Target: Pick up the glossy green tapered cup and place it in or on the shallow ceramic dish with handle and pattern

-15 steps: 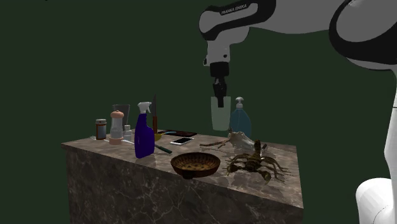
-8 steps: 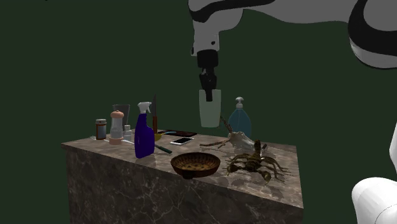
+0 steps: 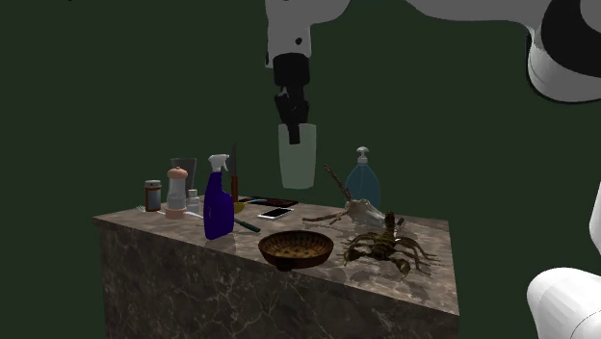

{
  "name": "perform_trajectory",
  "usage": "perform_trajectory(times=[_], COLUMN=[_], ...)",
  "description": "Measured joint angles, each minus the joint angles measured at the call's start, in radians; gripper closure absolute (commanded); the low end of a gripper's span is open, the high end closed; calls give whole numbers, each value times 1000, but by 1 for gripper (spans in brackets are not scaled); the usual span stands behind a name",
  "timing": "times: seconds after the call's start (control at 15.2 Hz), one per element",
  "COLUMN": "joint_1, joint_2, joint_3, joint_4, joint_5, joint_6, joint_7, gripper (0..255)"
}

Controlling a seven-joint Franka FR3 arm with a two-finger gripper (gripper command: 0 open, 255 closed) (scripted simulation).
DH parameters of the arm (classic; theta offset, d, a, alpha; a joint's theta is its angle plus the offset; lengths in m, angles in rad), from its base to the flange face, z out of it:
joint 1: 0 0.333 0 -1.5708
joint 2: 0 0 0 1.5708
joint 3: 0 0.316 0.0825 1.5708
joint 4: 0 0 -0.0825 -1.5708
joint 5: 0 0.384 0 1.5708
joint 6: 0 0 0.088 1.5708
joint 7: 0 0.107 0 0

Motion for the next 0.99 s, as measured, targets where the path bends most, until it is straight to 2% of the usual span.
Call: perform_trajectory(times=[0.99], joint_1=[4], joint_2=[-94], joint_3=[15], joint_4=[-302], joint_5=[-21], joint_6=[209], joint_7=[43], gripper=[255])
